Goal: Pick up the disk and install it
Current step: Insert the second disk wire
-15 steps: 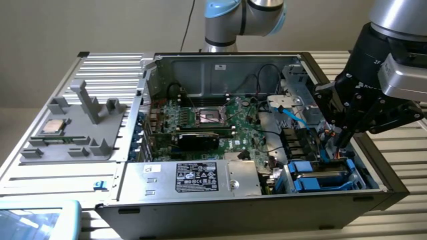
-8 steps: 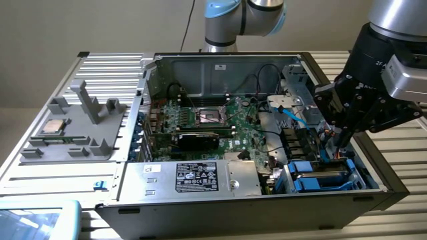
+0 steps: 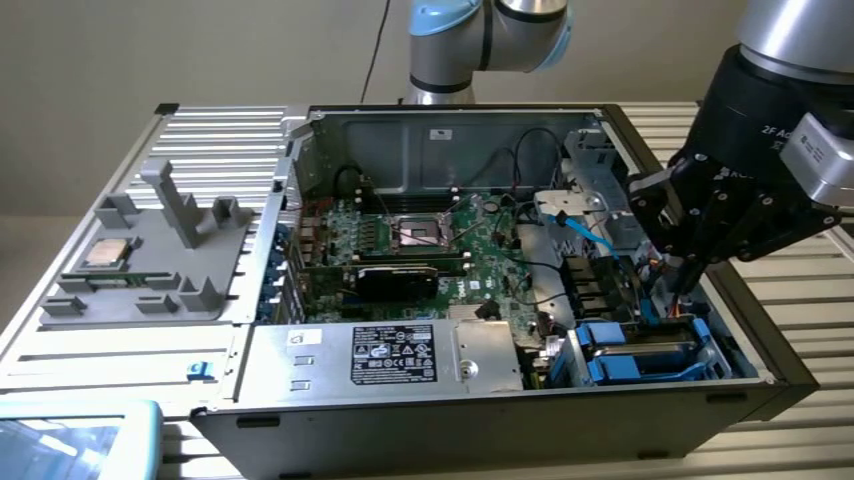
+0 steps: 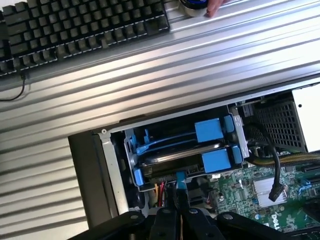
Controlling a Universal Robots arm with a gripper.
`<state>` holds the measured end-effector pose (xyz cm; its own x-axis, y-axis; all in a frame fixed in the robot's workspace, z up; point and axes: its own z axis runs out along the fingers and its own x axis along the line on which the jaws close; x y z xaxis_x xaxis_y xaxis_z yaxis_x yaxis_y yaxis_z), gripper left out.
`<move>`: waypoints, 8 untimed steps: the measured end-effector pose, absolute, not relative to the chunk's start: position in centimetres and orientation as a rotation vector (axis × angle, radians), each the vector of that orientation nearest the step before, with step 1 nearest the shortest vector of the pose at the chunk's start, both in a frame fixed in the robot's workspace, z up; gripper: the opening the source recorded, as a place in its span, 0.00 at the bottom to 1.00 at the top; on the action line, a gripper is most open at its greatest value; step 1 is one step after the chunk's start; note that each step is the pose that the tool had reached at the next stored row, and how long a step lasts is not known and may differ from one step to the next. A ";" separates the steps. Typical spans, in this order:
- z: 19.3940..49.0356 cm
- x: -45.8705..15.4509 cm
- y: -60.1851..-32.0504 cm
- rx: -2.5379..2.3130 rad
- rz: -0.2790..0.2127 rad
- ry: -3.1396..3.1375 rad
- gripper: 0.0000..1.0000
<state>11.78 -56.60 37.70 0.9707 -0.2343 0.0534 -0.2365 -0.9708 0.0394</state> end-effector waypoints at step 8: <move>37.7 11.8 -56.6 3.079 0.001 -0.318 0.11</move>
<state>11.75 -56.61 37.69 0.9789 -0.2043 0.0056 -0.2044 -0.9778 0.0457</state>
